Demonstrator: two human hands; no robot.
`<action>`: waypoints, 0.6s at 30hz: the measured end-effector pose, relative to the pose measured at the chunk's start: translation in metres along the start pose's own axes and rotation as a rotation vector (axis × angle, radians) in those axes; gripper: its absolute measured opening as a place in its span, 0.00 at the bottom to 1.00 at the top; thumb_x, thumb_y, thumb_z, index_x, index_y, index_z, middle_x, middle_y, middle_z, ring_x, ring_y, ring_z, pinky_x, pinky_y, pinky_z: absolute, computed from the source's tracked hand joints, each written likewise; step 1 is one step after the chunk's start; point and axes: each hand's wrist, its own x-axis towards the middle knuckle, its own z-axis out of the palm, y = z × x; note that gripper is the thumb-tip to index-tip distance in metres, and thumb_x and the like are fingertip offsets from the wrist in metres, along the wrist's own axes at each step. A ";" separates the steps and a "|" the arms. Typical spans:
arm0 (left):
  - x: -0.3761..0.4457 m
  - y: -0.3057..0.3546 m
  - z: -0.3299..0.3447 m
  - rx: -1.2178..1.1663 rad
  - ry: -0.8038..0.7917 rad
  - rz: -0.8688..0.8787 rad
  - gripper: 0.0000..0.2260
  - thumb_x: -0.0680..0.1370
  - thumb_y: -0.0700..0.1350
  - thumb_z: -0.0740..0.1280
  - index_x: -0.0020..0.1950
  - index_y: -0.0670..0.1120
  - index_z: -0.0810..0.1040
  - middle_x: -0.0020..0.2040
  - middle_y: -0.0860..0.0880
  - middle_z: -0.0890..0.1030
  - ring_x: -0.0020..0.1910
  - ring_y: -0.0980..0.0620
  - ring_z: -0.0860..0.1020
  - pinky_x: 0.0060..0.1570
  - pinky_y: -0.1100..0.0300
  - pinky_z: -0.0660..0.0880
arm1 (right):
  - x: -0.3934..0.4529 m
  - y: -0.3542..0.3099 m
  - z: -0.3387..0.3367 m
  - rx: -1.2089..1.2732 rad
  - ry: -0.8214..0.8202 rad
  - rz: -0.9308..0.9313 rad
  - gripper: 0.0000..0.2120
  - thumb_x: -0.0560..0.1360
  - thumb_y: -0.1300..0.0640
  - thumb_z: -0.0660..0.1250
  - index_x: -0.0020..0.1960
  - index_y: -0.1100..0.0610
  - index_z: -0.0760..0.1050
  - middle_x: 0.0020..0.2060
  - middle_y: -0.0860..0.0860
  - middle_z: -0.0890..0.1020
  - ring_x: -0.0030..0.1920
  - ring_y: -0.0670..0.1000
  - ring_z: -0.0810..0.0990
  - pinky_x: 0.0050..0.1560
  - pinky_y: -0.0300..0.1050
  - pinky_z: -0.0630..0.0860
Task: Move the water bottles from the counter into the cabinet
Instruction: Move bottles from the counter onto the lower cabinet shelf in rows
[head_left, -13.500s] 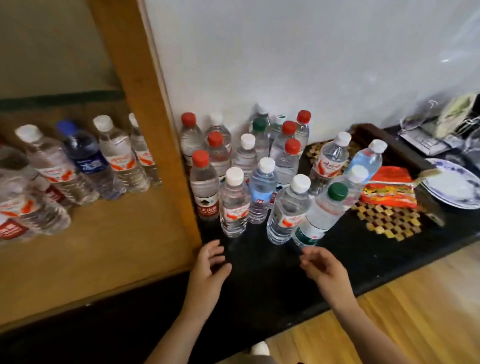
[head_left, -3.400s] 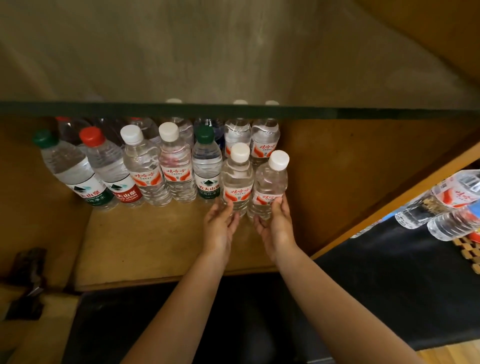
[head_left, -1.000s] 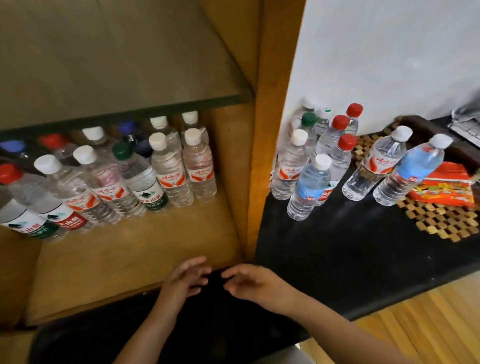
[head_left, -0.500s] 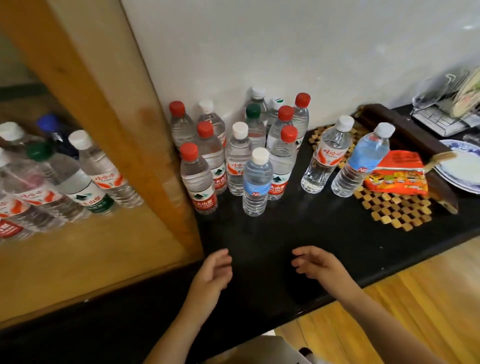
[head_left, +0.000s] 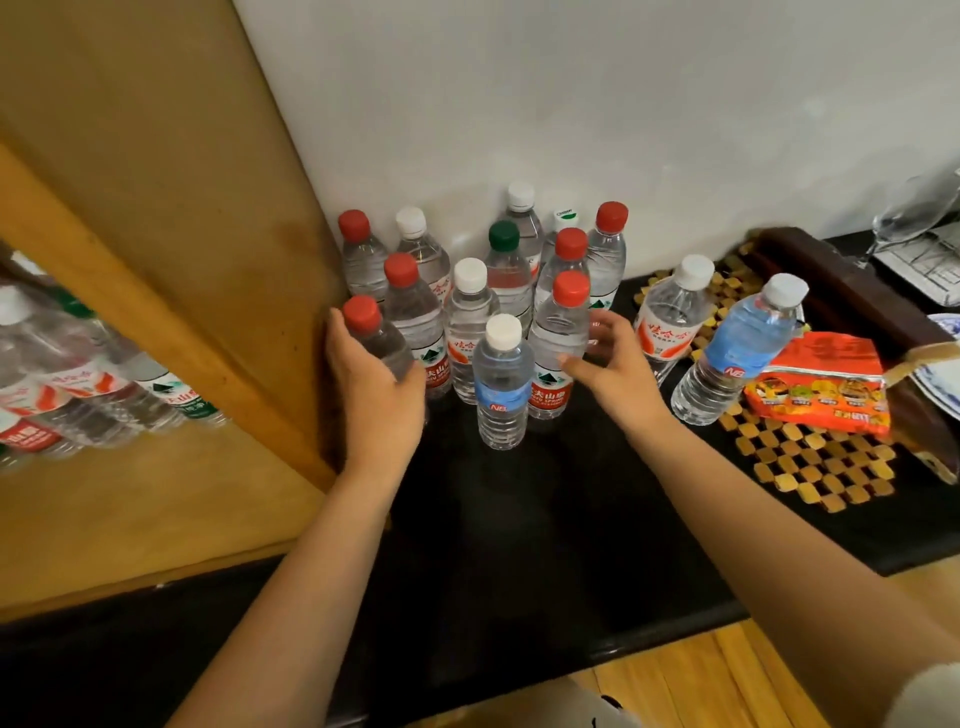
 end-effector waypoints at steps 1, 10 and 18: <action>0.008 0.004 0.001 -0.039 -0.004 -0.039 0.39 0.74 0.37 0.68 0.76 0.46 0.47 0.76 0.47 0.55 0.75 0.49 0.54 0.74 0.53 0.53 | 0.009 -0.002 0.002 -0.017 0.003 -0.028 0.28 0.70 0.62 0.71 0.66 0.57 0.64 0.57 0.49 0.73 0.57 0.48 0.73 0.56 0.43 0.72; -0.002 -0.004 0.010 0.071 -0.118 0.068 0.18 0.75 0.45 0.68 0.62 0.45 0.69 0.58 0.49 0.62 0.54 0.56 0.65 0.52 0.80 0.55 | 0.026 0.015 0.010 -0.079 -0.016 -0.149 0.29 0.73 0.54 0.69 0.70 0.55 0.61 0.65 0.54 0.68 0.66 0.49 0.67 0.66 0.45 0.64; -0.052 -0.020 0.001 0.128 -0.123 0.115 0.19 0.75 0.44 0.67 0.63 0.43 0.66 0.58 0.46 0.70 0.59 0.46 0.70 0.62 0.52 0.67 | -0.025 0.034 -0.019 -0.297 -0.104 -0.266 0.23 0.75 0.48 0.63 0.66 0.56 0.63 0.59 0.47 0.75 0.59 0.46 0.73 0.62 0.46 0.70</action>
